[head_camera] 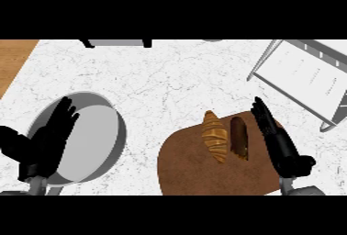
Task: Pick the croissant from the cutting board and place it in the tiered basket
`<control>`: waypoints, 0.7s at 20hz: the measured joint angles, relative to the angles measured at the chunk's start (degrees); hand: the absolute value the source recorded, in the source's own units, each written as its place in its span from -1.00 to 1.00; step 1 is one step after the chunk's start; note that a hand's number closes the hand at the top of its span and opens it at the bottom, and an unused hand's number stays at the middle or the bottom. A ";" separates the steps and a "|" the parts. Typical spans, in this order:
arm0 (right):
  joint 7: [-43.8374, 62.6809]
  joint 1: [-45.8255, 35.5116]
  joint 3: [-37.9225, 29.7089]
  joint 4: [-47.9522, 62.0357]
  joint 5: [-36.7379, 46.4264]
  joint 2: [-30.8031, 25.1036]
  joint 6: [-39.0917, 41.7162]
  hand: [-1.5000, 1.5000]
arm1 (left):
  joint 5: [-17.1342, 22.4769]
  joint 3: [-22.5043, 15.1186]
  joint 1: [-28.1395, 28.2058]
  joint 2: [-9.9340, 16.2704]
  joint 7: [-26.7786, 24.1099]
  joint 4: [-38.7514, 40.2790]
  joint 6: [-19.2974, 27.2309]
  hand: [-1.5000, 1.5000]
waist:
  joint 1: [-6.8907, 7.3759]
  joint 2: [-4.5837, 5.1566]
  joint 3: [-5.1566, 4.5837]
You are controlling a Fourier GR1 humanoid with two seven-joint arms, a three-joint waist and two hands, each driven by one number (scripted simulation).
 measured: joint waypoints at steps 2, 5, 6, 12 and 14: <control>1.26 -0.28 -0.86 -1.36 -0.50 1.22 -1.34 1.00 | -2.12 0.29 -0.61 0.72 -0.97 0.28 -0.08 0.00 | -0.14 0.42 -0.22; 5.75 -1.94 -3.18 -5.11 -2.64 3.41 -4.86 1.00 | -6.58 0.96 -1.51 4.06 -3.46 1.35 -0.13 0.00 | -0.57 0.69 -0.44; 6.92 -2.86 -4.01 -5.76 -3.31 4.53 -6.38 1.00 | -8.48 1.14 -2.54 5.34 -4.39 2.34 -0.05 0.00 | -0.82 0.81 -0.48; 13.78 3.70 -10.14 -4.15 4.66 5.86 -25.08 -1.00 | -12.56 0.59 -2.51 7.45 -5.85 3.06 0.75 0.00 | -3.30 0.79 -0.74; 18.12 6.53 -8.68 -7.92 8.80 6.38 -30.32 -1.00 | -13.62 0.37 -2.95 7.51 -6.67 4.25 0.53 0.00 | -2.89 0.82 -0.78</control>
